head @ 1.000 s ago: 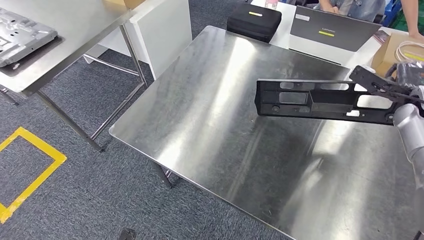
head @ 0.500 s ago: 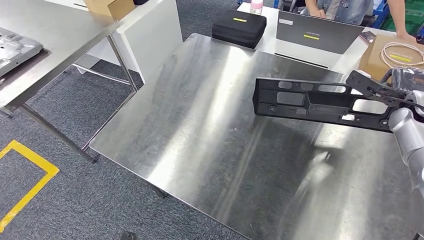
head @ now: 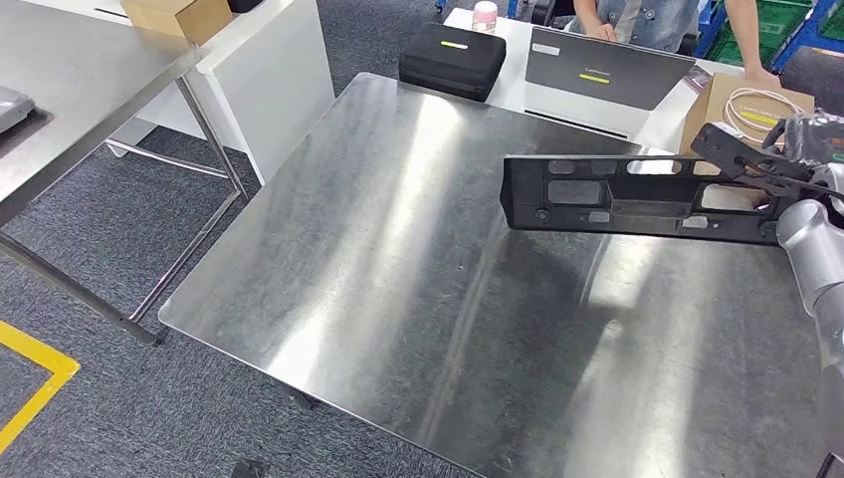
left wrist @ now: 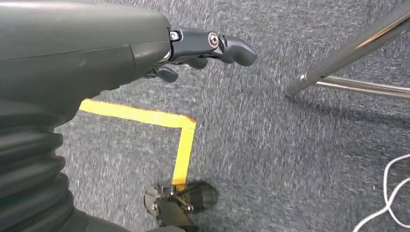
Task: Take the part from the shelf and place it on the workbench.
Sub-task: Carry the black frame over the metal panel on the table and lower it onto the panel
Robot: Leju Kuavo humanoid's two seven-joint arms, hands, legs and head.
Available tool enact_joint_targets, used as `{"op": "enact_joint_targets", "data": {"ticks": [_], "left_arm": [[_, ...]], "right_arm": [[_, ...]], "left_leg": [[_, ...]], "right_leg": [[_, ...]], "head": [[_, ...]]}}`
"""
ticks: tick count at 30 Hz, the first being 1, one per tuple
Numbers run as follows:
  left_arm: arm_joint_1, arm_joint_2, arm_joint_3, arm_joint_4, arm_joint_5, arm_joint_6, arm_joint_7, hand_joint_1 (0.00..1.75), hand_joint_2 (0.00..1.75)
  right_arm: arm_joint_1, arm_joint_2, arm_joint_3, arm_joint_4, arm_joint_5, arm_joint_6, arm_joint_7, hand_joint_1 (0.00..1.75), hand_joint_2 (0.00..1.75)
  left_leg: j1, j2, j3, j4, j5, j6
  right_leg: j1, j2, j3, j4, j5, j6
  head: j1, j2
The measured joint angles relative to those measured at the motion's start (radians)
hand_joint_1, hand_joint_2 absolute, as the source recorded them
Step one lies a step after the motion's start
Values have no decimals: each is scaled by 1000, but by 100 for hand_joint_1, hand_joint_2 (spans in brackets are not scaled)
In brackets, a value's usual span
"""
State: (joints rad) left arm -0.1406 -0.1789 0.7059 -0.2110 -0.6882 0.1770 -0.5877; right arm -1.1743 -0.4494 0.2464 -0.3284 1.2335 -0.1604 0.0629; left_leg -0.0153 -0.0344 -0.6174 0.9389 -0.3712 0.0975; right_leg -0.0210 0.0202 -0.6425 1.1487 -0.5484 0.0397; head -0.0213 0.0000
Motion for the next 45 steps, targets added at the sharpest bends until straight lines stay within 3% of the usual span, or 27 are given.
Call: {"op": "enact_joint_targets", "data": {"ticks": [2,3,4,6,8,10,12,14,16,17,18,19,20,22,24,26,28,30,32,33,34,36,38,39,41,43,45], "left_arm": [[1,-3,1,0,0,0,1,0,175],[1,-4,1,0,0,0,1,0,175],[1,-6,1,0,0,0,2,0,175],[1,-7,2,0,0,1,2,0,175],[1,-7,3,0,0,1,3,0,175],[1,-8,4,0,0,0,10,0,175],[2,-7,4,0,0,-2,19,0,175],[2,-7,4,0,-1,-3,22,0,175],[2,-8,4,0,-1,-6,27,0,175],[2,-8,4,0,-1,-7,30,0,175],[2,-8,4,0,-2,-6,33,0,175],[2,-8,4,0,-3,-6,36,0,175],[2,-7,4,0,-5,-6,38,0,175],[1,-4,4,0,-11,-8,40,0,175],[-1,0,4,0,-15,-10,41,0,175],[-7,-1,4,0,-15,-10,43,0,175],[-14,-3,4,0,-16,-10,43,0,175],[-15,-4,4,0,-16,-10,44,0,175],[-13,-4,4,0,-17,-10,45,0,175],[-13,-4,4,0,-18,-9,47,0,175],[-13,-5,4,0,-18,-8,50,0,175],[-14,-6,4,0,-18,-3,53,0,175],[-14,-7,4,0,-15,7,48,0,175],[-13,-7,4,0,-13,12,43,0,175],[-13,-6,4,0,-11,22,29,0,175],[-13,-5,4,0,-10,26,20,0,175],[-12,-5,4,0,-9,27,12,0,175]], "right_arm": [[4,-1,0,1,-1,3,0,175,175],[7,-1,0,1,-1,5,0,175,175],[7,-1,0,1,-1,5,0,175,175],[-1,-2,0,1,0,5,0,175,175],[-9,-5,0,1,2,6,0,175,175],[-12,-7,0,0,4,5,0,175,175],[-14,-6,0,0,4,5,0,175,175],[-16,-3,0,-1,4,4,-1,175,175],[-17,-1,0,-1,0,5,-26,175,175],[-17,1,0,-1,-1,5,-55,175,175],[-16,7,0,-2,-1,4,-93,175,175],[-15,15,0,-5,0,4,-131,175,175],[-13,29,2,-9,3,3,-166,175,175],[-7,66,9,-22,9,2,-218,175,175],[5,113,23,-34,12,3,-247,175,175],[23,150,35,-49,11,4,-256,175,175],[33,167,43,-61,6,5,-259,175,175],[33,177,51,-69,-5,6,-266,175,175],[37,190,62,-74,-18,11,-286,175,175],[41,199,69,-76,-26,16,-297,175,175],[44,209,75,-78,-33,21,-305,175,175],[46,230,87,-86,-48,29,-313,175,175],[42,251,100,-91,-62,29,-308,175,175],[40,258,107,-91,-68,28,-303,175,175],[40,267,123,-91,-76,25,-292,175,175],[41,268,133,-91,-82,24,-287,175,175],[40,267,142,-91,-84,23,-283,175,175]], "left_leg": [[0,2,2,2,-4,-3],[0,2,3,4,-6,-5],[0,2,4,8,-8,-7],[-2,2,4,21,-17,-15],[-7,2,-1,36,-27,-24],[-9,6,-6,47,-32,-29],[-7,13,-13,66,-46,-37],[0,20,-48,149,-97,-53],[9,27,-114,288,-162,-65],[13,30,-141,340,-176,-68],[15,30,-149,352,-170,-68],[16,29,-137,324,-145,-66],[17,21,-106,259,-106,-61],[19,-25,-37,120,-47,-41],[18,-54,-5,62,-38,-27],[16,-33,5,49,-39,-20],[19,-10,20,25,-30,-15],[18,10,28,12,-26,-13],[16,33,29,13,-29,-12],[16,47,29,13,-31,-13],[15,61,30,14,-34,-15],[14,86,32,21,-42,-23],[7,103,30,32,-52,-35],[3,109,29,36,-56,-39],[0,118,30,40,-61,-27],[1,118,29,41,-61,-10],[3,118,28,40,-58,-12]], "right_leg": [[1,-3,-58,101,-24,0],[0,-3,-62,99,-11,9],[0,-5,-47,58,17,21],[-1,-11,18,-85,82,39],[2,-12,59,-166,110,30],[3,-6,62,-168,110,10],[-3,1,63,-165,113,-2],[-8,9,67,-165,114,-9],[-7,19,68,-165,114,-11],[-7,25,68,-165,114,-11],[-7,33,68,-165,114,-11],[-6,43,69,-165,114,-11],[-6,55,70,-165,114,-11],[-6,79,70,-166,114,-9],[-13,105,64,-167,116,-4],[-16,123,60,-174,120,7],[-8,80,45,-152,107,11],[-4,13,-9,-48,61,5],[-6,-6,-80,82,18,7],[-7,-8,-96,108,16,13],[-7,-11,-91,91,31,22],[-7,-39,-23,-47,89,40],[-1,-65,38,-158,131,37],[1,-70,51,-179,140,31],[0,-60,51,-180,143,21],[-2,-58,52,-180,144,20],[1,-57,50,-179,143,19]], "head": [[1,0],[1,0],[1,0],[1,0],[1,0],[1,0],[1,0],[-3,0],[-5,0],[-5,0],[-5,0],[-5,0],[-5,0],[-3,0],[-5,0],[-13,0],[-12,0],[-7,0],[-3,0],[-2,0],[-1,0],[0,0],[1,0],[1,0],[-2,0],[-2,0],[-3,0]]}}
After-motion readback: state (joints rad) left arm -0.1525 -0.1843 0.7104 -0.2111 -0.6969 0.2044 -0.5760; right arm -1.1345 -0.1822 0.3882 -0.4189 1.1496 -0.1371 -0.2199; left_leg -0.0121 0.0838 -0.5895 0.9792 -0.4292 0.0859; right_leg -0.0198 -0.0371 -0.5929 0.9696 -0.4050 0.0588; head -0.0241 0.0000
